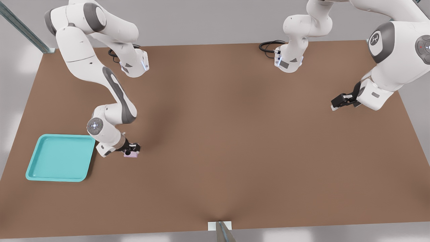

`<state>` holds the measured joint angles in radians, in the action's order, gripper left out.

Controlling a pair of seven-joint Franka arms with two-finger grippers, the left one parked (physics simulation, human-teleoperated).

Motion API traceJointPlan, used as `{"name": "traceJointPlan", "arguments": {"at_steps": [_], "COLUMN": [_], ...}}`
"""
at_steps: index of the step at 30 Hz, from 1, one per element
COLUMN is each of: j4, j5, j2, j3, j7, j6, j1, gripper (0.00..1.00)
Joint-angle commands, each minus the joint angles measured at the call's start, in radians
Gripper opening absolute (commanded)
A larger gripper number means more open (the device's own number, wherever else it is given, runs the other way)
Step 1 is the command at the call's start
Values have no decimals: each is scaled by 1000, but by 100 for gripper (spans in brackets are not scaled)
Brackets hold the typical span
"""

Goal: Keep left arm still and place phone on the tray with right arm

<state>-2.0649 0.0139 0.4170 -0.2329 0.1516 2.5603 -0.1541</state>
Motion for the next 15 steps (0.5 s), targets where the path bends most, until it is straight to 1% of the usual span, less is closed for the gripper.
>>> {"name": "traceJointPlan", "arguments": {"at_steps": [1, 3, 5, 9, 11, 13, 14, 15], "j4": [37, 65, 118, 160, 206, 224, 232, 232], "j5": [1, 1, 1, 1, 1, 1, 1, 1], "j2": [-4, -4, -1, 31, 57, 106, 129, 149], "j3": [1, 4, 9, 12, 14, 17, 17, 18], "j7": [-130, -251, -383, -638, -711, -777, -793, -793], "j6": [-80, -83, -143, -149, -219, -221, -221, -219], "j1": [-30, -110, -185, -348, -406, -453, -456, -458], "gripper": [80, 80, 80, 80, 80, 80, 80, 82]}}
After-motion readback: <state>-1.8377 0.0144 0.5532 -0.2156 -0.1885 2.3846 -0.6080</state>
